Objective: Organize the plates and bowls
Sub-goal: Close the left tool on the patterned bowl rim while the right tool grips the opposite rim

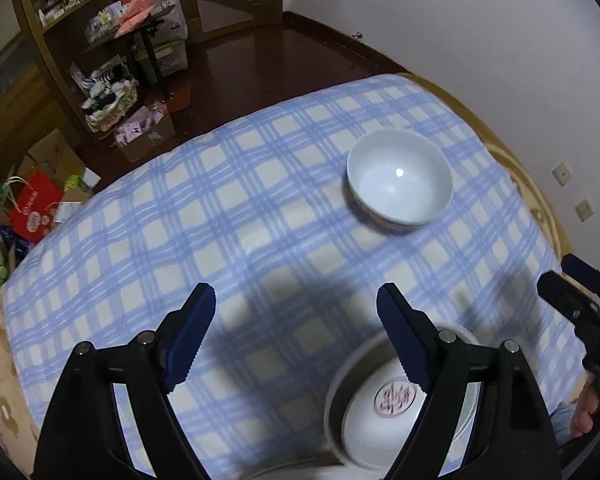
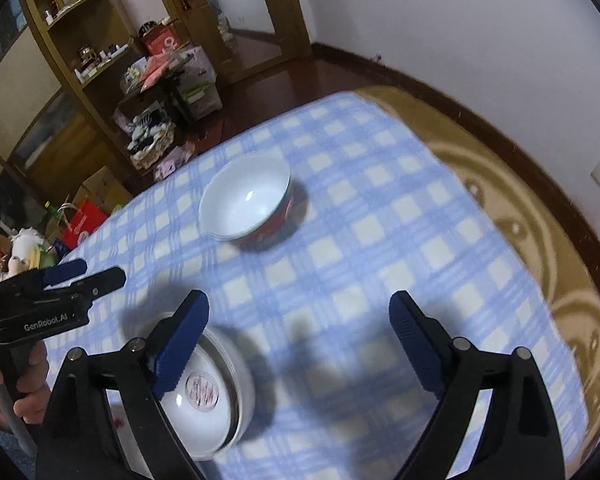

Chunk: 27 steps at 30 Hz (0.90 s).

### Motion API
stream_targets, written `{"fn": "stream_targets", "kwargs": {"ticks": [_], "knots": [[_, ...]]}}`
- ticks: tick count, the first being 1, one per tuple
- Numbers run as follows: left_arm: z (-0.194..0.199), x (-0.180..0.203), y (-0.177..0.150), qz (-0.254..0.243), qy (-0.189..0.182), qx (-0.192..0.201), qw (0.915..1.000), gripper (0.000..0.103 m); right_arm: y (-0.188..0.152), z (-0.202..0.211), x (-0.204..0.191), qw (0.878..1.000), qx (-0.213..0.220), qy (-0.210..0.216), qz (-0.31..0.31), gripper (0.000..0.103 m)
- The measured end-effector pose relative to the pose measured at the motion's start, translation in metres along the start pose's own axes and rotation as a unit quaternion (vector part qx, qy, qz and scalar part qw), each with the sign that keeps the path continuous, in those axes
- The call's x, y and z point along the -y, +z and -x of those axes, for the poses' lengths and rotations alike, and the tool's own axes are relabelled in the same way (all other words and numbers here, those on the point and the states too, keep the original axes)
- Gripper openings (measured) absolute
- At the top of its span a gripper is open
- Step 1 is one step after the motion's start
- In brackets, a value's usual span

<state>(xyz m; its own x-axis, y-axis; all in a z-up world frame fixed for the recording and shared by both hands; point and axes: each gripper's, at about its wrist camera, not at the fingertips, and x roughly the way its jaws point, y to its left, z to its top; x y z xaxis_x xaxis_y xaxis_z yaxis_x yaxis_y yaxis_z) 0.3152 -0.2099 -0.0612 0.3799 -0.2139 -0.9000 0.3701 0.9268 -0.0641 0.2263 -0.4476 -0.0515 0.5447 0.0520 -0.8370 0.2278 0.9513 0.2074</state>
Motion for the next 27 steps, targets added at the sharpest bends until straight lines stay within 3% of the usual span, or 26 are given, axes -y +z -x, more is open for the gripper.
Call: {"fn": "stream_targets", "kwargs": {"ticks": [3,6,10,13,18,23,27], "knots": [[-0.001,-0.006,0.011,0.019,-0.024,0.034,0.9990,0.082,0.022,-0.005,-0.001,1.000,0.018,-0.019,0.010,0.096],[-0.008,-0.009,0.022,0.028,-0.045,0.037,0.9979,0.082,0.040,-0.012,-0.001,0.999,0.033,-0.008,0.003,0.096],[-0.016,-0.008,0.038,0.025,-0.047,0.045,0.9976,0.079,0.058,-0.026,-0.007,1.000,0.030,-0.007,0.009,0.095],[-0.028,-0.002,0.047,0.009,-0.074,0.054,0.9958,0.079,0.064,-0.037,-0.010,1.000,0.024,-0.003,0.000,0.093],[-0.057,0.006,0.051,0.013,-0.094,0.043,0.9946,0.079,0.066,-0.067,-0.007,0.999,0.006,0.011,-0.033,0.079],[-0.082,0.015,0.058,0.018,-0.077,0.031,0.9964,0.078,0.061,-0.096,0.000,0.998,-0.024,0.011,-0.053,0.062],[-0.102,0.019,0.061,0.030,-0.083,0.006,0.9961,0.068,0.060,-0.113,0.009,0.995,-0.047,0.043,-0.072,0.061]]}}
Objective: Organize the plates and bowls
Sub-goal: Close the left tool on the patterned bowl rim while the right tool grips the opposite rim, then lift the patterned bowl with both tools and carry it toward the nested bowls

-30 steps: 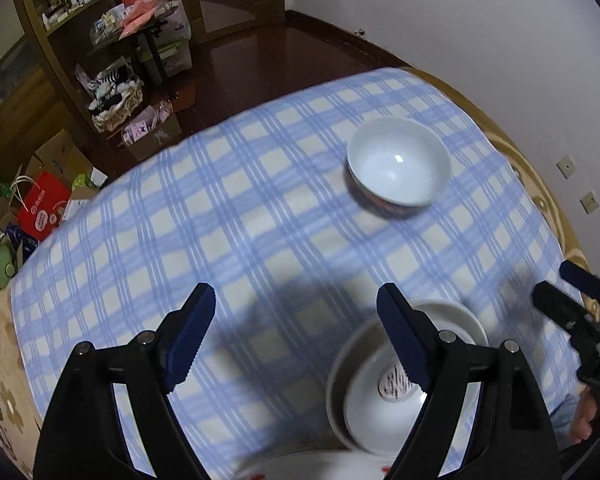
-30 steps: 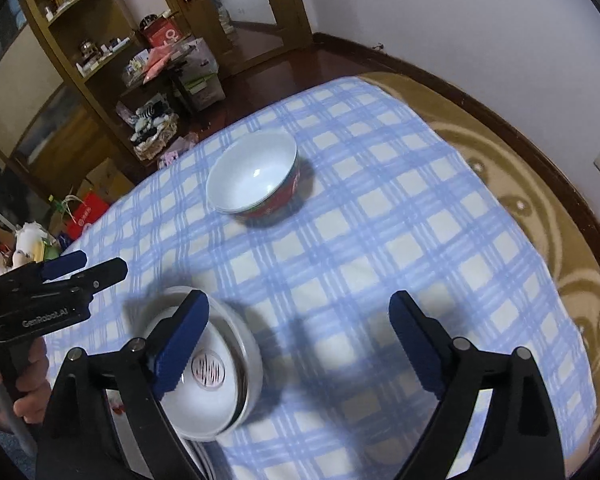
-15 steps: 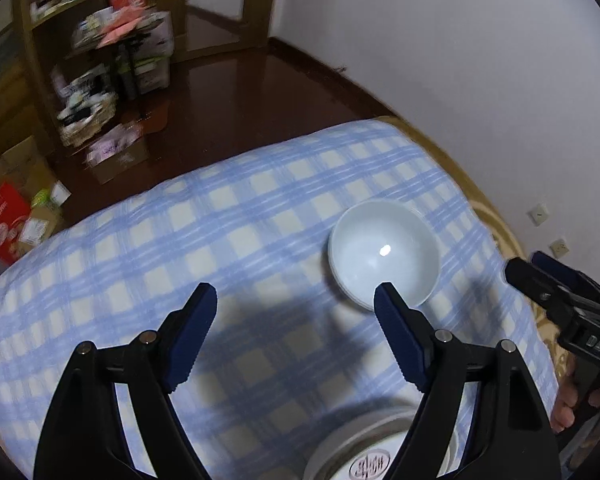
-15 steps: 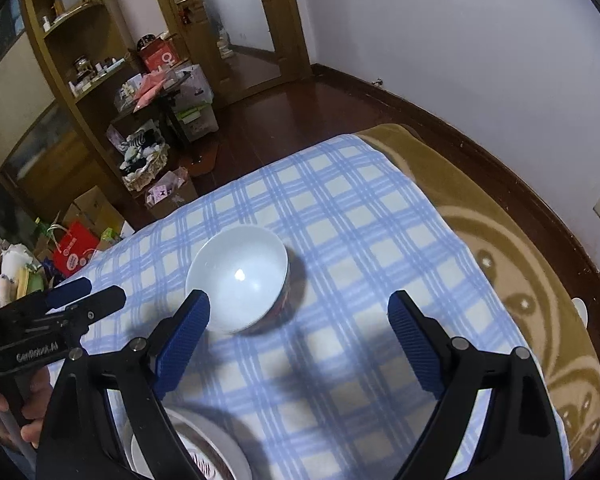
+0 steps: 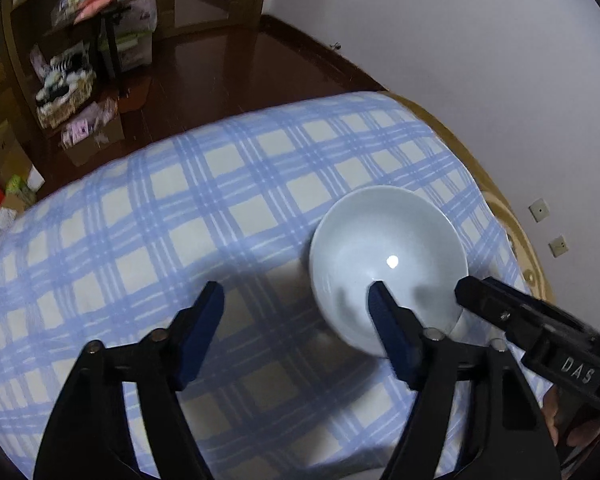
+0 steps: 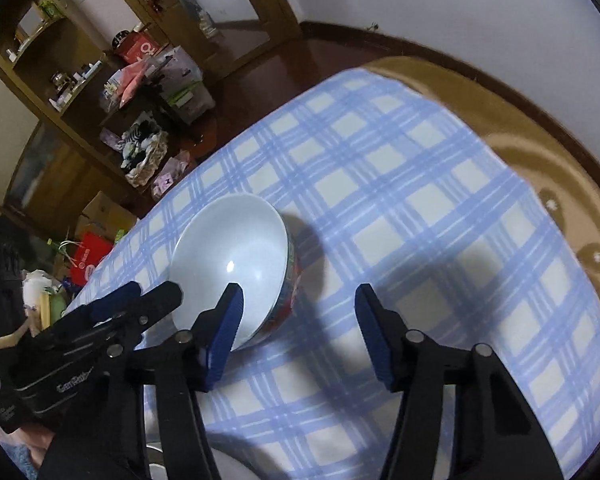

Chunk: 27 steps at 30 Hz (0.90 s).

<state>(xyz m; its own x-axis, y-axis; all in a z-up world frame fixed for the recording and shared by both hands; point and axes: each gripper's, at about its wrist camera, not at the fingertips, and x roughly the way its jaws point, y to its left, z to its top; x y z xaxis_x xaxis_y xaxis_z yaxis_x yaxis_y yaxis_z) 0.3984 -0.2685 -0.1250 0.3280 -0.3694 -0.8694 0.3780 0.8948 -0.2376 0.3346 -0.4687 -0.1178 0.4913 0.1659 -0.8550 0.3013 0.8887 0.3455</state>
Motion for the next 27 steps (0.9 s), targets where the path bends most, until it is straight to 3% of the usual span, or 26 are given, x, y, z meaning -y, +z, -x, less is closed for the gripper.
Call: {"fn": "stream_targets", "kwargs": {"ticks": [3,4,6,8,11,15,27], "knots": [[-0.015,0.001,0.004,0.000,0.010,-0.017,0.9998,0.055,0.002,-0.012,0.003,1.000,-0.011,-0.008,0.001,0.049],[-0.021,0.000,0.006,0.008,0.018,-0.026,0.9995,0.044,0.004,-0.015,0.004,1.000,-0.014,-0.002,-0.003,0.045],[-0.029,-0.004,0.008,0.025,0.017,-0.038,0.9988,0.038,0.006,-0.022,0.005,1.000,-0.020,0.007,-0.010,0.041],[-0.034,-0.009,0.007,0.053,-0.010,-0.049,0.9973,0.025,0.005,-0.025,0.000,1.000,-0.023,0.010,0.004,0.024],[-0.035,-0.001,0.004,0.040,-0.016,-0.055,0.9976,0.010,0.004,-0.026,-0.008,0.999,-0.029,0.000,0.020,0.012],[-0.030,0.016,-0.001,0.009,0.008,-0.042,0.9990,0.008,0.000,-0.025,-0.014,0.999,-0.021,-0.031,0.020,0.009],[0.004,0.028,-0.021,-0.011,-0.008,-0.036,0.9993,0.008,-0.023,0.012,-0.003,1.000,-0.005,-0.010,0.001,0.008]]}}
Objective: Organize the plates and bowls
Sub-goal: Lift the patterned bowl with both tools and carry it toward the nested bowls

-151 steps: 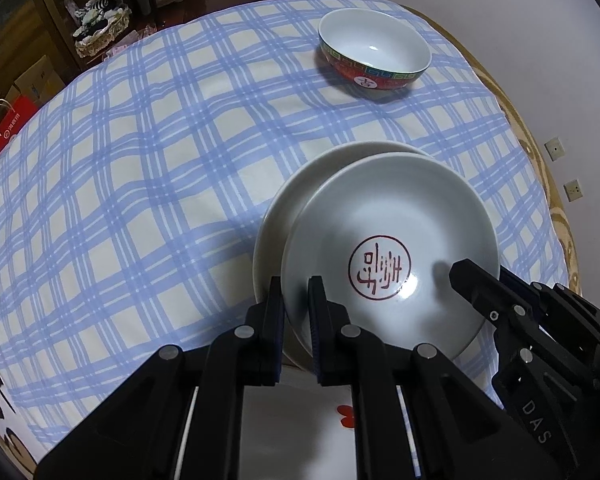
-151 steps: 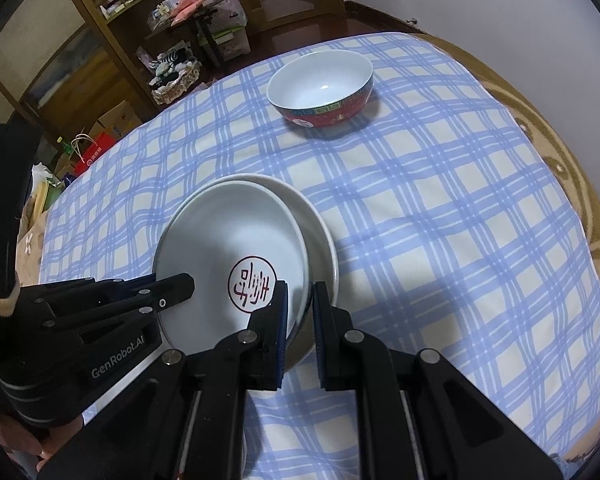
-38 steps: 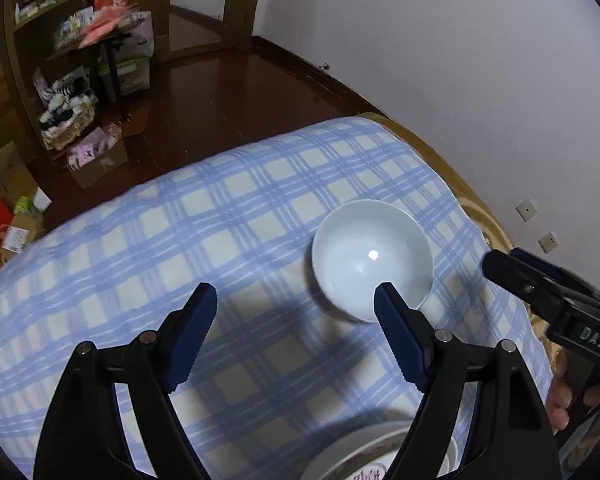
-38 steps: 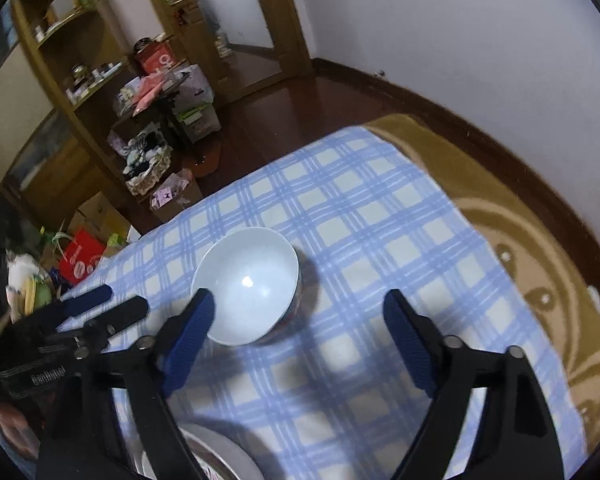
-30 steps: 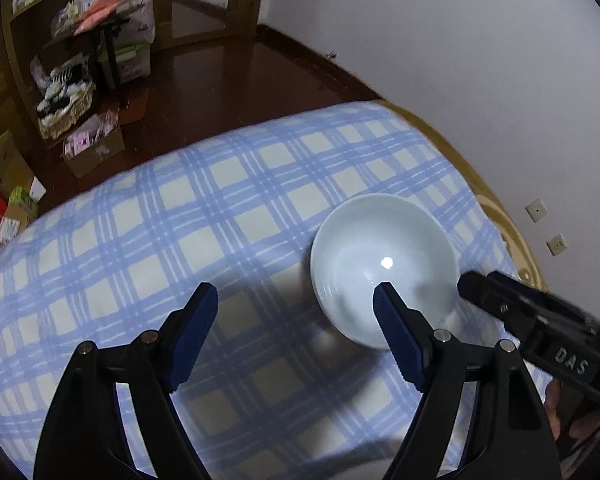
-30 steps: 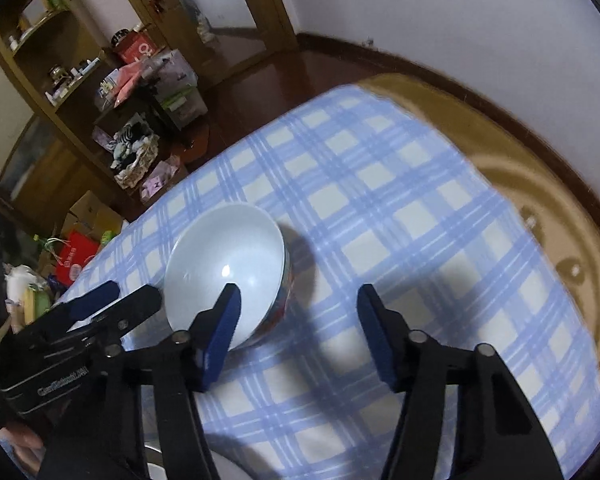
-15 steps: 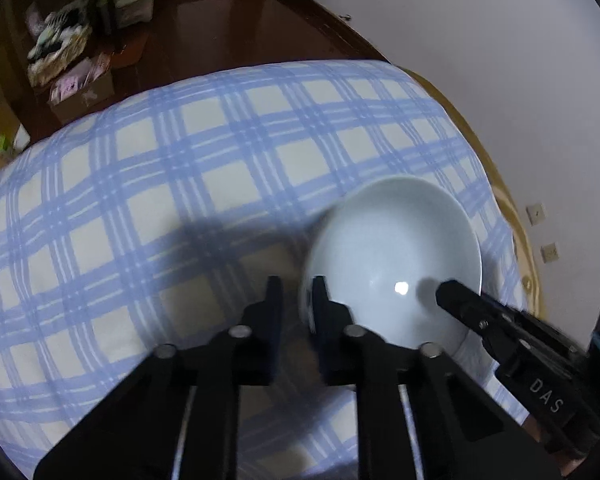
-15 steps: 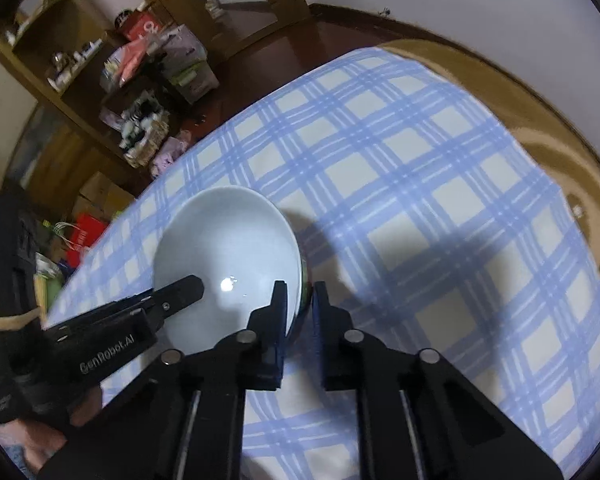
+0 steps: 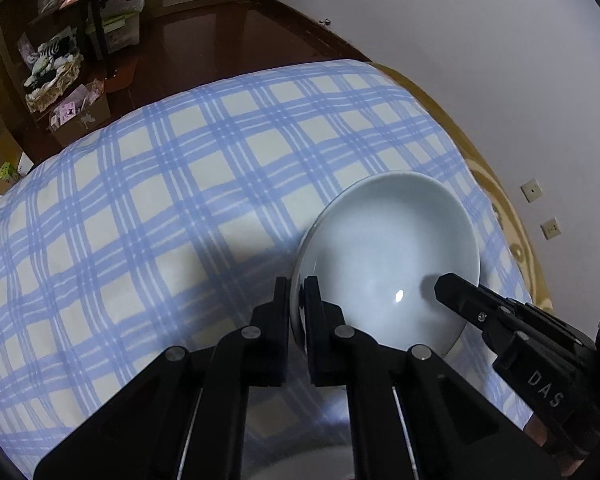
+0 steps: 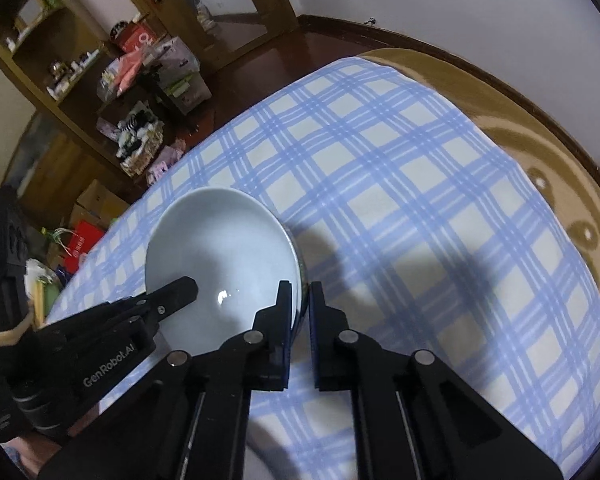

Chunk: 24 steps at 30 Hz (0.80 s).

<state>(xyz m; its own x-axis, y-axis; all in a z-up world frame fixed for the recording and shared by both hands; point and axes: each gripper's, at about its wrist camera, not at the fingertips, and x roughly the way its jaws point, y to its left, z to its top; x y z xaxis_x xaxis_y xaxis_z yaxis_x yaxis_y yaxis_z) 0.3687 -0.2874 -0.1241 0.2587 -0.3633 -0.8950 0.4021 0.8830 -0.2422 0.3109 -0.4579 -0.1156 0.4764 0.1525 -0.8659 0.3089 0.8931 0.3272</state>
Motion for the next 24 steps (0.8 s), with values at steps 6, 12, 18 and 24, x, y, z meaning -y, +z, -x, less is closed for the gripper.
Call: {"fn": "stream_targets", "kwargs": {"ticks": [6,12,18,24], "knots": [[0.028,0.011,-0.012,-0.012,0.003,0.014,0.9998,0.008,-0.012,0.029,-0.004,1.000,0.016,0.003,0.003,0.008],[0.063,0.008,-0.032,0.009,-0.020,0.043,0.9989,0.008,-0.023,0.064,-0.019,0.999,0.035,-0.001,0.014,0.008],[0.096,0.012,-0.050,-0.003,-0.003,0.058,0.9983,0.008,-0.043,0.089,-0.032,0.998,0.051,0.000,0.022,0.008],[0.121,0.007,-0.074,-0.004,-0.003,0.051,0.9987,0.007,-0.068,0.107,-0.040,0.998,0.052,0.011,0.022,0.008]]}}
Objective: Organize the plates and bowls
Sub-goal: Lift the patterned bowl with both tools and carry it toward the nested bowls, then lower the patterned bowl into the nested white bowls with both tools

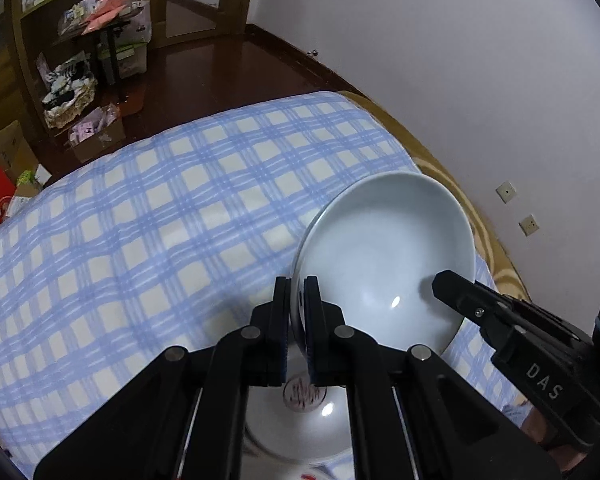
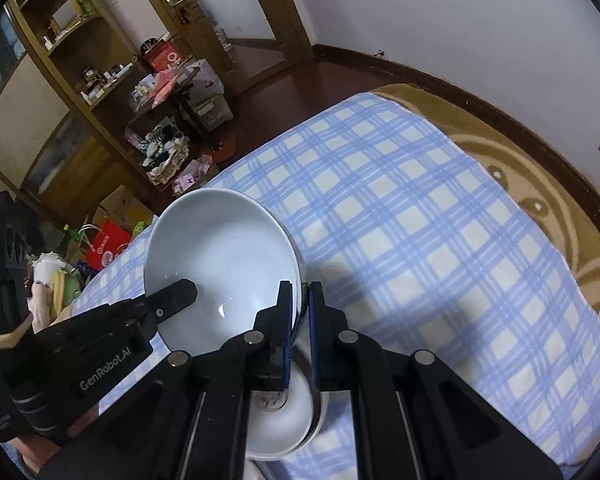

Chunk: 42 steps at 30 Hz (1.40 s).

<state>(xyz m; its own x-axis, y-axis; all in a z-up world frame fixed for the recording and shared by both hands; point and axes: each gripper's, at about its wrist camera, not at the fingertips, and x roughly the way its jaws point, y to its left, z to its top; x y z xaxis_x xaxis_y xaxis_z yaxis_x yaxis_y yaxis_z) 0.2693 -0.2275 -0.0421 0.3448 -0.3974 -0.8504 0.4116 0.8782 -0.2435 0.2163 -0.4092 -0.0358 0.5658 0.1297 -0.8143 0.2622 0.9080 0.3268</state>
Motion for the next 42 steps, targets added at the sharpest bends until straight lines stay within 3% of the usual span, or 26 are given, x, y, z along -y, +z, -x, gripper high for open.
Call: {"fn": "stream_targets", "kwargs": {"ticks": [15,24,36,42], "knots": [[0.026,-0.004,-0.049,0.020,0.001,-0.003,0.9998,0.008,-0.044,0.026,-0.012,1.000,0.002,-0.001,0.021,0.008],[0.018,-0.006,-0.067,0.010,0.029,-0.012,0.9994,0.008,-0.064,0.012,-0.012,0.999,-0.011,-0.003,0.033,0.009],[-0.007,-0.015,-0.082,0.023,0.040,-0.038,0.9982,0.009,-0.077,-0.009,-0.006,0.999,-0.032,-0.001,0.036,0.009],[-0.010,-0.016,-0.089,0.004,0.062,-0.029,0.9976,0.011,-0.080,-0.015,-0.014,0.998,-0.043,0.000,0.050,0.009]]}}
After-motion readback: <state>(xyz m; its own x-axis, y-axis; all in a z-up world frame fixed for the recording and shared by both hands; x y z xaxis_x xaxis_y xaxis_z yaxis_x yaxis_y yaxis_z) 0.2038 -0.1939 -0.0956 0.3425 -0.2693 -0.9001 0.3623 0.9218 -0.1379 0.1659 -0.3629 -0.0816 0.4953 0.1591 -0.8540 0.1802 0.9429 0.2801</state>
